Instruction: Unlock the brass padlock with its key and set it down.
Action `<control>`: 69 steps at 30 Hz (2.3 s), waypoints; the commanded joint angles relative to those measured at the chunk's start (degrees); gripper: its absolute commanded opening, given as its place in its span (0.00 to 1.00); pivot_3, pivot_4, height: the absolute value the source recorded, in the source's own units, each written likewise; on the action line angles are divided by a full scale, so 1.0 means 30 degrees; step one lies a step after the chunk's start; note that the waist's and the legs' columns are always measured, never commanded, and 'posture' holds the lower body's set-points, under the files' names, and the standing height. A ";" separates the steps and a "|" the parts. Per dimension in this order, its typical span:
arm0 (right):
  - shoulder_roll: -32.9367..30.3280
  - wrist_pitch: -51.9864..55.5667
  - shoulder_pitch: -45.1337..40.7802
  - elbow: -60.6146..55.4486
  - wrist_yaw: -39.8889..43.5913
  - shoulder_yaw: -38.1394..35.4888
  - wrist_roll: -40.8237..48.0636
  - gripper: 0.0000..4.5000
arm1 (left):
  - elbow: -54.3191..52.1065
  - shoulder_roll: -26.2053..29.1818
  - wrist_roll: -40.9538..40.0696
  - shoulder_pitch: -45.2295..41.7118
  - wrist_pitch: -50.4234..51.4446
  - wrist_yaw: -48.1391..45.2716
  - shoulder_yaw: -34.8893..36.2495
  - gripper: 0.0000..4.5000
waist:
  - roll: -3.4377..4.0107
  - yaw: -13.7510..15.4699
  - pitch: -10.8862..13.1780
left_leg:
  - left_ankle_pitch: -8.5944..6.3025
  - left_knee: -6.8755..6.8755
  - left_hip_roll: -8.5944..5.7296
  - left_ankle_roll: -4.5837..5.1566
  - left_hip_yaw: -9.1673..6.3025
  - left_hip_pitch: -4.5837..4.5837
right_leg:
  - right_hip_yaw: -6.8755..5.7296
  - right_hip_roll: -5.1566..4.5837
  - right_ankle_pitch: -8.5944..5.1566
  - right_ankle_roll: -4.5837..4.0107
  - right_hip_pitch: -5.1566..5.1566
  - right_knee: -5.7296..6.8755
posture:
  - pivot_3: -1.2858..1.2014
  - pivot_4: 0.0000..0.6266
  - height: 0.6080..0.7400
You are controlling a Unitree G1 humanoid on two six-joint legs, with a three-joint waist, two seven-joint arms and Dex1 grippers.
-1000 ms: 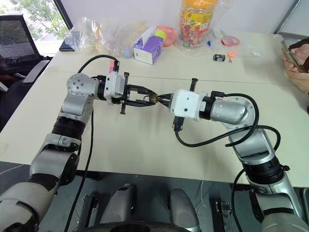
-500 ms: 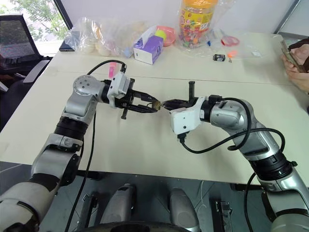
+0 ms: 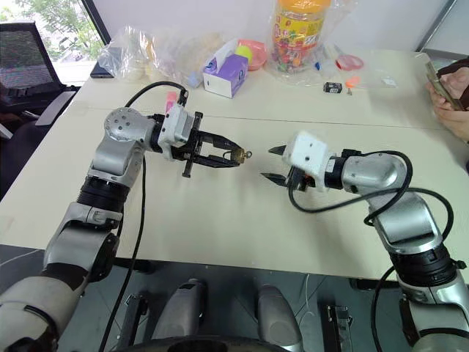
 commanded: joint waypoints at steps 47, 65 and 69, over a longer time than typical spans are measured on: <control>0.4953 1.6759 -0.6474 0.2035 -0.9905 -0.5808 1.2241 0.00 | 0.0034 0.1643 -0.2410 -0.0306 0.5831 0.1747 0.1232 0.17 | 0.0014 -0.0258 0.0001 | -0.0007 -0.0055 0.0000 0.0012 -0.0003 -0.0020 | 0.0000 0.0013 -0.0002 0.0001 -0.0052 0.0005 | 0.52 0.24 1.00; 0.5743 1.6760 -0.6870 0.1949 -1.0463 -0.5635 1.2468 0.00 | -0.0289 0.1045 -0.1145 0.0181 0.1062 0.1922 0.0197 0.51 | 0.0016 -0.0513 0.0003 | -0.0006 -0.0072 0.0002 0.0012 -0.0002 -0.0020 | 0.0002 0.0013 -0.0002 0.0000 -0.0056 -0.0001 | 0.52 0.24 1.00; 0.5785 1.6759 -0.6940 0.1996 -1.0532 -0.5740 1.2478 0.00 | -0.0040 0.1168 -0.1149 0.0224 0.0865 0.1735 0.0190 0.71 | 0.0016 -0.0508 0.0003 | -0.0006 -0.0079 0.0002 0.0012 -0.0002 -0.0020 | 0.0002 0.0013 -0.0002 0.0000 -0.0058 -0.0003 | 0.52 0.24 1.00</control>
